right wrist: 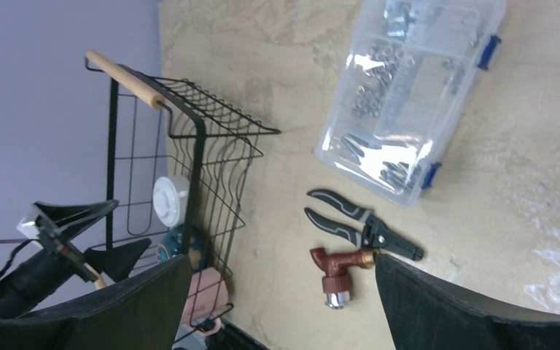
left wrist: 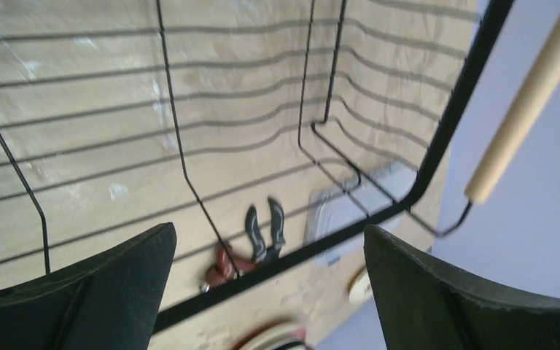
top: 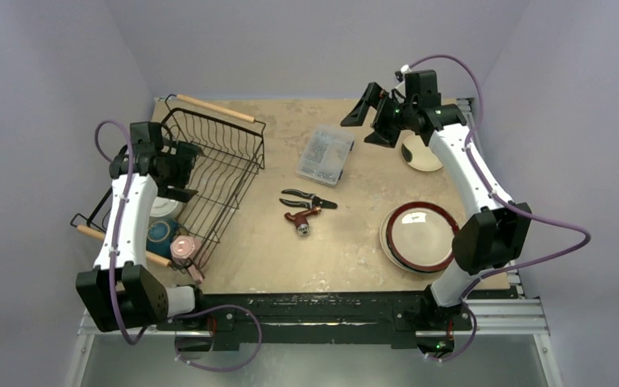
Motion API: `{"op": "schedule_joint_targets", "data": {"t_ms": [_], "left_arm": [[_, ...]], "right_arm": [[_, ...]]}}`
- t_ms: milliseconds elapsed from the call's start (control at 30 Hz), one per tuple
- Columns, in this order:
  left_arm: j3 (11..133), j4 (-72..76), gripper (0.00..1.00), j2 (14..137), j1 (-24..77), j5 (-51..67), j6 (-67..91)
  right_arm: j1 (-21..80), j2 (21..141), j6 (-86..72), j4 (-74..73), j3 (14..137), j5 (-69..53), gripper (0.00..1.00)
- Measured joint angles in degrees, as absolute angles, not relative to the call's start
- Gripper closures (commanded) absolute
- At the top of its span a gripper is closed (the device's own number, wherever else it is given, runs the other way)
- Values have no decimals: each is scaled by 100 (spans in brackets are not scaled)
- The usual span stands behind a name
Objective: Load the mixed dishes into the dish rack
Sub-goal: Turn the bowl upside down on the dish rack, then pick up the plate at the center of the board.
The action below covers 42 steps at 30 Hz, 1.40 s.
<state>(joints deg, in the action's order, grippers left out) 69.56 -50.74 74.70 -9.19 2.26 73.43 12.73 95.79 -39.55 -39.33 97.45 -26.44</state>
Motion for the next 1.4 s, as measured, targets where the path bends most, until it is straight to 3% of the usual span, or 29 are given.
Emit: {"op": "schedule_joint_targets", "data": {"t_ms": [233, 467, 700, 767, 833, 867, 1133, 1267, 1400], "left_arm": [[7157, -5352, 4, 6982, 91, 1085, 6342], [7347, -4436, 3, 6711, 829, 2106, 5428], [7878, -4239, 3, 6672, 1435, 2290, 4495], [7968, -4056, 3, 6608, 1540, 2390, 4318], [7946, -3977, 3, 6528, 1555, 2464, 4213], [7909, -3944, 3, 6484, 1566, 2502, 4143], [7723, -4016, 3, 6145, 1883, 2543, 3350], [7714, -4178, 3, 6027, 1883, 2569, 3122], [7883, -4517, 3, 6101, 1883, 2576, 2880]], "right_arm": [[1273, 9531, -3957, -3800, 9091, -2526, 1], [1271, 9561, -3964, -3673, 9041, -2287, 1], [854, 9564, -4206, -3463, 8711, -1756, 1], [615, 9574, -4289, -3500, 8580, -1551, 7], [316, 9631, -4307, -3529, 8556, -1249, 22], [202, 9647, -4285, -3518, 8552, -1142, 25], [-1131, 9841, -4163, -3094, 8005, -711, 32], [-1474, 10331, -3953, -3030, 8047, -620, 48], [-1507, 10735, -3819, -2961, 8060, -554, 50]]}}
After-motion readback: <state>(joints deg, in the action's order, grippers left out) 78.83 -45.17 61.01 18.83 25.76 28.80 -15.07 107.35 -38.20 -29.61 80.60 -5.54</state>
